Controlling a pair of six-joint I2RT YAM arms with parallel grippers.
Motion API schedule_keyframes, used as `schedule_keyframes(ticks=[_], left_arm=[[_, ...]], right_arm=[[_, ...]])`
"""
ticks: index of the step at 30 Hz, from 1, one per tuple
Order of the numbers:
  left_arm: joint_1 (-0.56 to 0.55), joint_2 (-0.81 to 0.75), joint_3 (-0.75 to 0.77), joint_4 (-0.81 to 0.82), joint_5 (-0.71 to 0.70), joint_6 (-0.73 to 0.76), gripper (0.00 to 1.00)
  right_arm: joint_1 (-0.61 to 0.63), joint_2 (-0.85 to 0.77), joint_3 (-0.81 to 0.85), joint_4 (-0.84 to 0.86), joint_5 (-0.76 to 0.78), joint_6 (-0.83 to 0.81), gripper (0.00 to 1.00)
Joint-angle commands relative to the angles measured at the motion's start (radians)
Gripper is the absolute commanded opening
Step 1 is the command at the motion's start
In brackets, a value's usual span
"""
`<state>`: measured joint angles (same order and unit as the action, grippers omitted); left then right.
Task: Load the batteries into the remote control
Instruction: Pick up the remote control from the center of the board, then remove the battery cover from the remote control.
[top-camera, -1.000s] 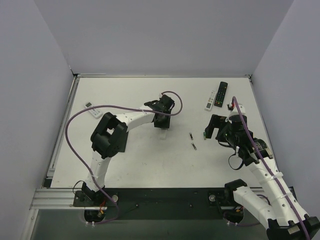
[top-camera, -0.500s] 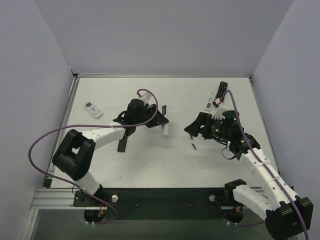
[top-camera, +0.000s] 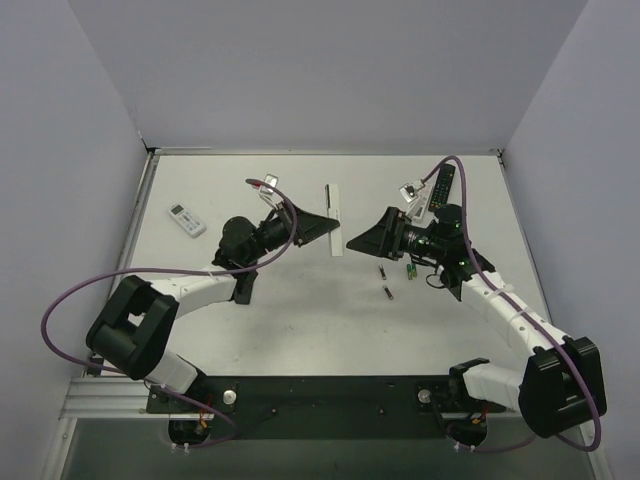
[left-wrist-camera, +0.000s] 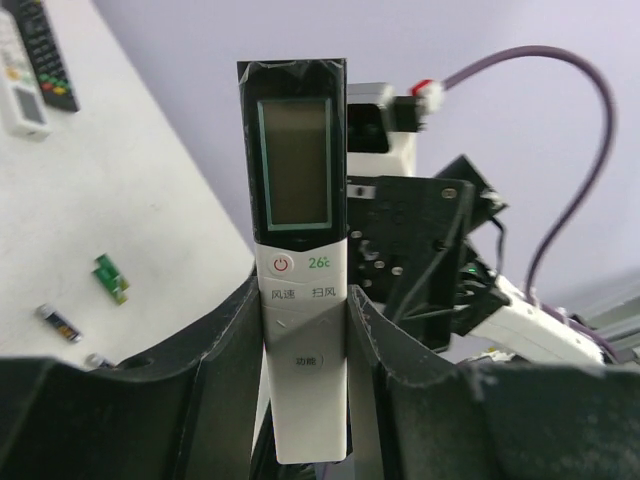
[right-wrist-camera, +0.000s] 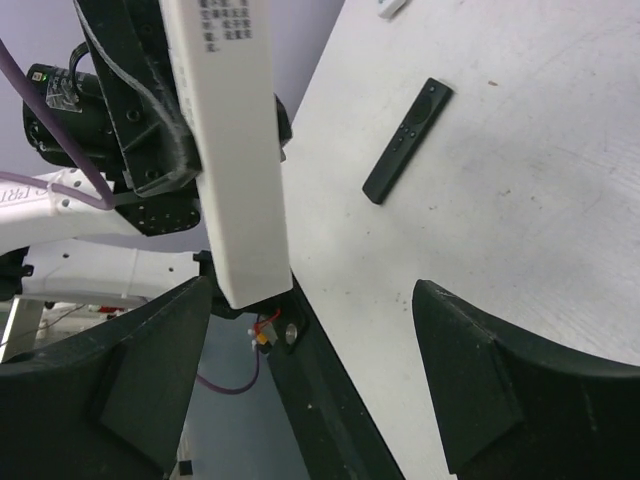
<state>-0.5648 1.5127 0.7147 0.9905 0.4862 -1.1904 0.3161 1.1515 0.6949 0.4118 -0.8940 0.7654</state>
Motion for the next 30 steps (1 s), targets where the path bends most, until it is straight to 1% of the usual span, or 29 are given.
schedule_keyframes(ticks=[1,5,6,11,15,19,21,22,24,25,27,28,30], left_arm=[[0.008,-0.039,-0.001,0.275,0.052,-0.092,0.03],[0.008,-0.045,0.002,0.298,0.072,-0.098,0.02],[0.008,-0.046,0.0,0.3,0.072,-0.095,0.0],[0.017,-0.057,-0.012,0.293,0.084,-0.09,0.0],[0.023,-0.071,-0.009,0.287,0.098,-0.083,0.0],[0.025,-0.083,-0.003,0.275,0.112,-0.072,0.0],[0.026,-0.083,0.0,0.281,0.117,-0.078,0.0],[0.028,-0.082,0.002,0.286,0.12,-0.08,0.0],[0.029,-0.078,0.008,0.303,0.121,-0.093,0.0],[0.031,-0.075,0.011,0.309,0.121,-0.097,0.0],[0.034,-0.074,0.015,0.318,0.12,-0.106,0.0],[0.043,-0.075,0.019,0.32,0.115,-0.107,0.0],[0.054,-0.075,0.017,0.338,0.107,-0.118,0.0]], right_arm=[[0.015,0.034,0.049,0.202,-0.134,0.066,0.74],[0.037,0.054,0.038,0.375,-0.174,0.15,0.67],[0.04,0.062,0.038,0.398,-0.178,0.164,0.66],[0.057,0.083,0.048,0.507,-0.191,0.227,0.62],[0.072,0.108,0.075,0.522,-0.191,0.23,0.59],[0.092,0.129,0.107,0.544,-0.189,0.233,0.5],[0.098,0.146,0.12,0.547,-0.191,0.227,0.48],[0.106,0.151,0.127,0.551,-0.191,0.229,0.44],[0.11,0.171,0.138,0.562,-0.198,0.232,0.41],[0.116,0.177,0.144,0.573,-0.201,0.242,0.37],[0.12,0.194,0.146,0.62,-0.209,0.264,0.33],[0.121,0.198,0.141,0.649,-0.217,0.282,0.29],[0.124,0.206,0.135,0.673,-0.226,0.298,0.26]])
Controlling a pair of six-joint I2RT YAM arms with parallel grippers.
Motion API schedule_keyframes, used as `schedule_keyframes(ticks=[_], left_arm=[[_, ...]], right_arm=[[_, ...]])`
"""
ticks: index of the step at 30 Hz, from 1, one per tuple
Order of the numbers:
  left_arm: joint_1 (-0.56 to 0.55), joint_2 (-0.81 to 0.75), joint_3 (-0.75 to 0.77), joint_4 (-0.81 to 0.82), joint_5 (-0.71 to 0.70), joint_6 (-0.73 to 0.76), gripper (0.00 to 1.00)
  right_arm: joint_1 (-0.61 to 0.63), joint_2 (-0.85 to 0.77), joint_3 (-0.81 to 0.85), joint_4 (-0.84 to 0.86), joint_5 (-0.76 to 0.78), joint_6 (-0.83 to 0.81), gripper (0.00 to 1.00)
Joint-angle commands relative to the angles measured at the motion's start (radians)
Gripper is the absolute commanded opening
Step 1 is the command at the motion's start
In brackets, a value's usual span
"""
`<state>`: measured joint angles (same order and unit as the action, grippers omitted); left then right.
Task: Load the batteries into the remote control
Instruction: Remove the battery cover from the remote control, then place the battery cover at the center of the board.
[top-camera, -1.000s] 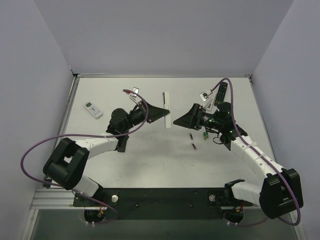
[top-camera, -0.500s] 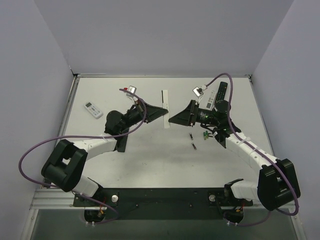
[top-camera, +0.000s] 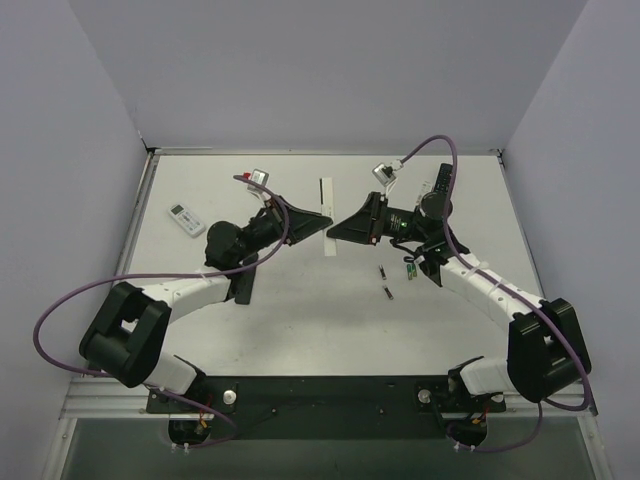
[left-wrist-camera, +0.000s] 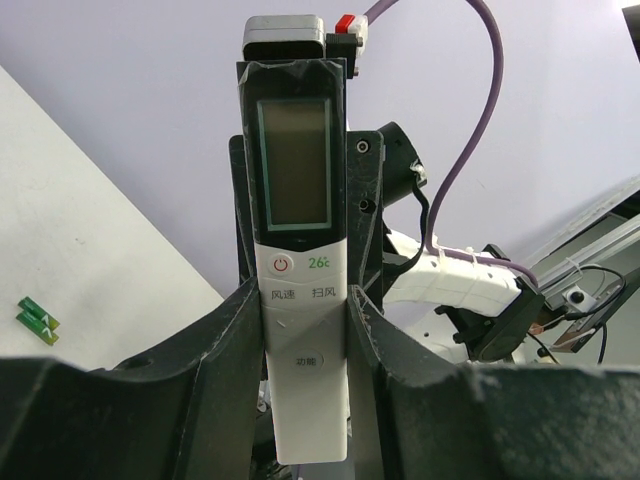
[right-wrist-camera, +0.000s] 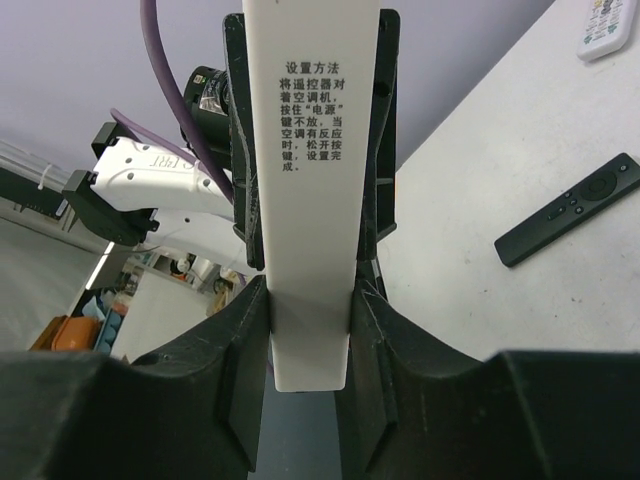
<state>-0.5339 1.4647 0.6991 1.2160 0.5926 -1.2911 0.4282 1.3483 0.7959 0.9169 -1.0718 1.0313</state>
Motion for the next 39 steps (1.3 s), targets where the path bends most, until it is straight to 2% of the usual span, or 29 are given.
schedule_keyframes(ticks=[1,4,14,21,28,30,35,37,38,39], left_arm=[[0.037,-0.027,0.036,0.119,-0.007,-0.022,0.0],[0.06,-0.026,0.04,0.148,-0.019,-0.031,0.0],[0.109,0.0,0.1,0.246,-0.099,-0.057,0.0],[0.107,0.034,0.112,0.307,-0.171,-0.094,0.0],[0.106,0.034,0.102,0.312,-0.212,-0.079,0.0],[0.106,0.037,0.103,0.321,-0.217,-0.08,0.0],[0.106,0.04,0.099,0.333,-0.217,-0.086,0.0],[0.106,0.045,0.094,0.335,-0.209,-0.088,0.0],[0.106,0.043,0.089,0.336,-0.205,-0.086,0.0],[0.106,0.04,0.077,0.336,-0.198,-0.086,0.0]], right_arm=[[0.015,0.011,0.029,0.174,-0.057,0.033,0.23],[0.027,0.011,0.009,0.175,-0.074,0.033,0.2],[0.066,-0.009,-0.083,0.145,-0.131,-0.003,0.22],[0.078,-0.017,-0.098,0.059,-0.143,-0.085,0.25],[0.083,-0.014,-0.115,0.08,-0.155,-0.076,0.3],[0.083,-0.012,-0.113,0.079,-0.157,-0.076,0.35],[0.081,-0.011,-0.109,0.097,-0.165,-0.057,0.36],[0.078,-0.012,-0.103,0.105,-0.165,-0.048,0.33],[0.075,-0.011,-0.101,0.103,-0.162,-0.047,0.28],[0.07,-0.012,-0.101,0.105,-0.16,-0.043,0.19]])
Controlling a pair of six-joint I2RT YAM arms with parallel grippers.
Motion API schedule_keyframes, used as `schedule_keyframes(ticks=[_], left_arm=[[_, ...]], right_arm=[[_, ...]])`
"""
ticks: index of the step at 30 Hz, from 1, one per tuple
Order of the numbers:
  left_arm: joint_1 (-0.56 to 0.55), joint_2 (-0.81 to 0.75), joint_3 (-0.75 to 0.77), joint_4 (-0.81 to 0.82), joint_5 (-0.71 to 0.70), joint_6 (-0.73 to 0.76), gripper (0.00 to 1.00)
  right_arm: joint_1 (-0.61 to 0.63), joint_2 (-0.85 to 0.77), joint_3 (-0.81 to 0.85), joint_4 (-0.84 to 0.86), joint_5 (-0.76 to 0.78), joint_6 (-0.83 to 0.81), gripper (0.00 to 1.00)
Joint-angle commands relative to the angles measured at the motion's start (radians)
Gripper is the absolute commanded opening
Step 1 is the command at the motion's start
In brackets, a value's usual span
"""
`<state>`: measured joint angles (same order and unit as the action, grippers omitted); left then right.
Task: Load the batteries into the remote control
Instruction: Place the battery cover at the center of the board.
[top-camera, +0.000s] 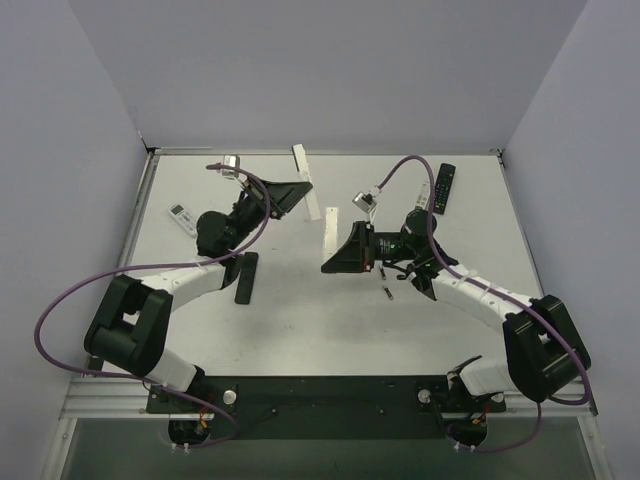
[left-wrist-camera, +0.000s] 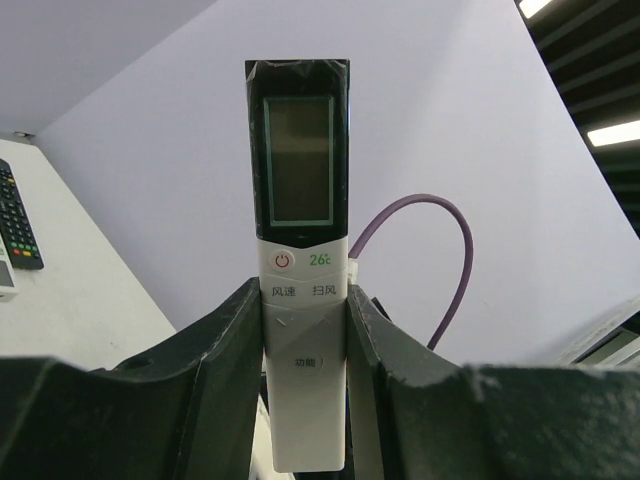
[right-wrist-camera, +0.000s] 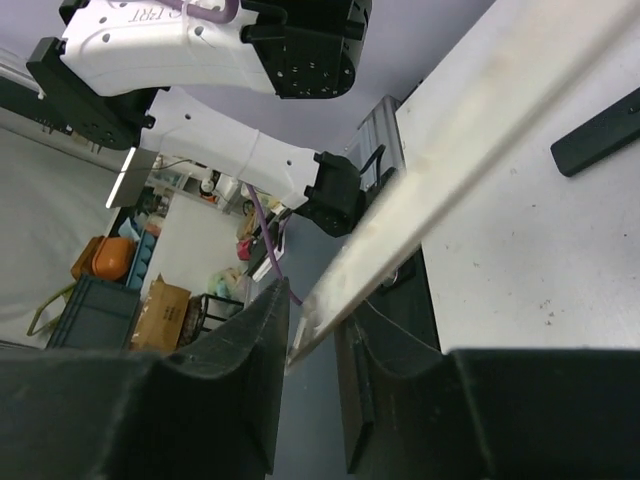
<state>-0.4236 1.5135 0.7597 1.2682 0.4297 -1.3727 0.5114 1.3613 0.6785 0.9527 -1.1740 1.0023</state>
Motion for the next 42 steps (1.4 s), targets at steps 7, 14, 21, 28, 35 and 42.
schedule_keyframes(ticks=[7,14,21,28,35,42], left_arm=[[0.02,-0.061,-0.092,0.18,0.013,0.116,0.0],[0.026,-0.165,-0.206,-0.05,0.057,0.3,0.0],[0.028,-0.294,-0.273,-0.211,0.037,0.372,0.0],[0.029,-0.51,-0.293,-0.545,-0.054,0.506,0.0],[0.036,-0.645,-0.315,-0.678,-0.106,0.547,0.0],[0.037,-0.713,-0.346,-0.718,-0.121,0.546,0.0]], right_arm=[[-0.073,-0.054,0.032,-0.202,-0.018,-0.194,0.08],[-0.053,-0.007,0.301,-1.216,0.473,-0.761,0.09],[0.055,0.231,0.521,-1.54,0.987,-0.792,0.09],[0.145,0.516,0.737,-1.713,1.374,-0.769,0.09],[0.17,0.638,0.793,-1.727,1.418,-0.768,0.09],[0.158,0.478,0.692,-1.585,1.228,-0.811,0.26]])
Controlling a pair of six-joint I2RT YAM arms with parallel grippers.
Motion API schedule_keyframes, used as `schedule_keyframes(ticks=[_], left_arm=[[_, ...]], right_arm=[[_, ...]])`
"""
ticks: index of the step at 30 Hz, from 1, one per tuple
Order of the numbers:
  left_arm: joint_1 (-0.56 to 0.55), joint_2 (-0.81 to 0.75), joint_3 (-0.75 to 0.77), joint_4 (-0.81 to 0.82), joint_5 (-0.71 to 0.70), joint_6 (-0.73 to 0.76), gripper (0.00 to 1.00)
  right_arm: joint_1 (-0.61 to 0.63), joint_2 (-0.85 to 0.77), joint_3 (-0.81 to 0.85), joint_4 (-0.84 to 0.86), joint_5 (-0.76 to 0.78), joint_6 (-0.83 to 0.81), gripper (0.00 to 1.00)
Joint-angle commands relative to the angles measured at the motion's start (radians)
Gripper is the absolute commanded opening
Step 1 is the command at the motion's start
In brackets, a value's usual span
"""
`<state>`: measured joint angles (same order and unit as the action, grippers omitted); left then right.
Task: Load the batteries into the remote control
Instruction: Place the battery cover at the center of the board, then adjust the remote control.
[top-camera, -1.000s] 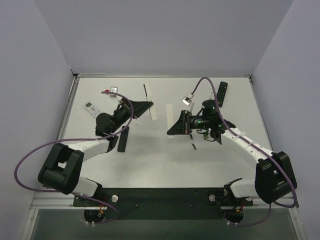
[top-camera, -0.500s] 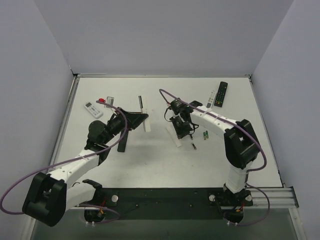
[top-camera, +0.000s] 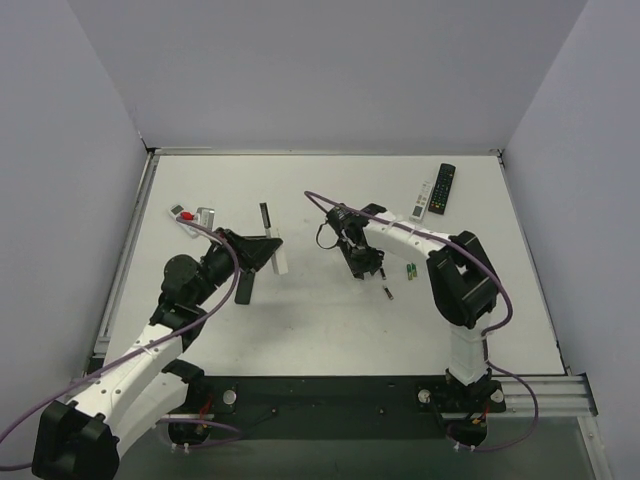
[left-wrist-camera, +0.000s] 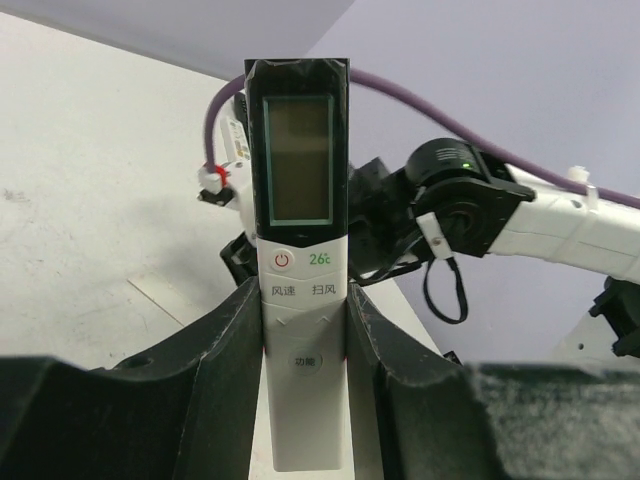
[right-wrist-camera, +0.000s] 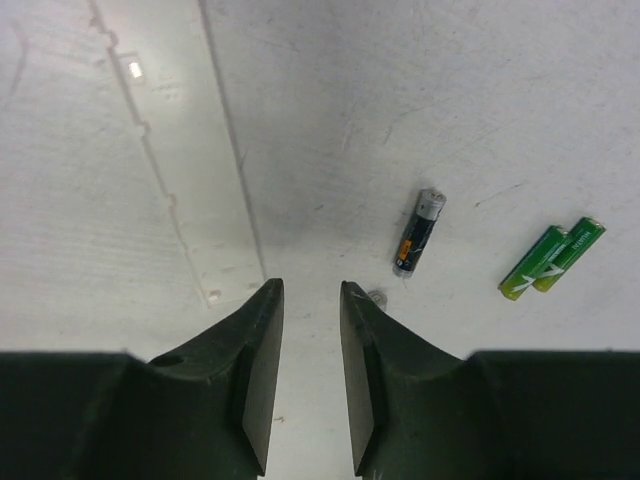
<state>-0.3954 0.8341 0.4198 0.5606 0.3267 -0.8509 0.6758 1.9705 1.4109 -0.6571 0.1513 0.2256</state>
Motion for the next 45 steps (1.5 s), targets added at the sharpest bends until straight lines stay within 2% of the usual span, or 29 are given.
schedule_keyframes(ticks=[1,3,4,5,6,10,11,13,14,17,23,25,30,34,36,37,39,40,41,42,43,44,45], left_arm=[[0.009,-0.03,-0.009,0.002,-0.009,0.018,0.0],[0.007,-0.017,-0.021,0.066,0.021,-0.016,0.0],[0.007,-0.009,-0.022,0.087,0.031,-0.028,0.0],[0.007,0.009,-0.024,0.108,0.046,-0.04,0.0],[0.007,0.019,-0.023,0.14,0.054,-0.053,0.0],[0.003,0.059,-0.003,0.208,0.084,-0.091,0.0],[0.001,0.068,-0.001,0.22,0.089,-0.097,0.0],[0.0,0.076,0.016,0.248,0.097,-0.114,0.0],[-0.002,0.082,0.02,0.254,0.104,-0.117,0.0],[-0.011,0.091,0.042,0.277,0.112,-0.134,0.0],[-0.046,0.106,0.073,0.334,0.107,-0.18,0.0],[-0.056,0.106,0.077,0.334,0.097,-0.181,0.0],[-0.089,0.114,0.085,0.358,0.06,-0.198,0.0],[-0.112,0.126,0.089,0.386,0.04,-0.214,0.0],[-0.12,0.125,0.089,0.389,0.035,-0.218,0.0],[-0.12,0.119,0.086,0.389,0.034,-0.218,0.0],[-0.12,0.112,0.083,0.384,0.032,-0.217,0.0],[-0.12,0.103,0.079,0.38,0.023,-0.215,0.0],[-0.118,0.097,0.077,0.363,0.02,-0.206,0.0],[-0.118,0.089,0.076,0.351,0.017,-0.198,0.04],[-0.118,0.076,0.076,0.338,0.014,-0.192,0.07],[-0.117,0.069,0.077,0.306,0.011,-0.172,0.13],[-0.115,0.06,0.079,0.286,0.009,-0.163,0.29]], right_arm=[[-0.015,-0.175,-0.052,0.04,-0.14,-0.035,0.28],[-0.041,-0.237,-0.105,0.124,-0.344,-0.034,0.36],[-0.051,-0.31,-0.13,0.167,-0.422,-0.029,0.45],[-0.061,-0.346,-0.16,0.262,-0.509,-0.02,0.5],[-0.082,-0.379,-0.209,0.311,-0.648,0.007,0.55],[-0.116,-0.53,-0.323,0.564,-0.944,0.119,0.77],[-0.125,-0.548,-0.343,0.694,-0.984,0.161,0.8],[-0.139,-0.582,-0.406,0.821,-1.082,0.287,0.86],[-0.139,-0.587,-0.423,0.947,-1.111,0.328,0.87],[-0.131,-0.576,-0.452,1.161,-1.187,0.47,0.87],[-0.093,-0.521,-0.417,1.358,-1.234,0.599,0.87],[-0.073,-0.5,-0.405,1.395,-1.251,0.626,0.86],[-0.038,-0.444,-0.406,1.632,-1.296,0.791,0.82],[-0.022,-0.409,-0.406,1.813,-1.312,0.897,0.73],[-0.016,-0.403,-0.406,1.843,-1.32,0.917,0.68],[-0.012,-0.403,-0.406,1.847,-1.328,0.92,0.6],[-0.01,-0.41,-0.409,1.844,-1.332,0.917,0.51],[-0.012,-0.413,-0.418,1.835,-1.335,0.907,0.39],[-0.012,-0.418,-0.421,1.822,-1.337,0.894,0.33],[-0.012,-0.432,-0.426,1.802,-1.339,0.877,0.28],[-0.012,-0.44,-0.431,1.744,-1.34,0.858,0.18],[-0.012,-0.452,-0.437,1.704,-1.34,0.795,0.14],[-0.013,-0.475,-0.438,1.655,-1.34,0.758,0.1]])
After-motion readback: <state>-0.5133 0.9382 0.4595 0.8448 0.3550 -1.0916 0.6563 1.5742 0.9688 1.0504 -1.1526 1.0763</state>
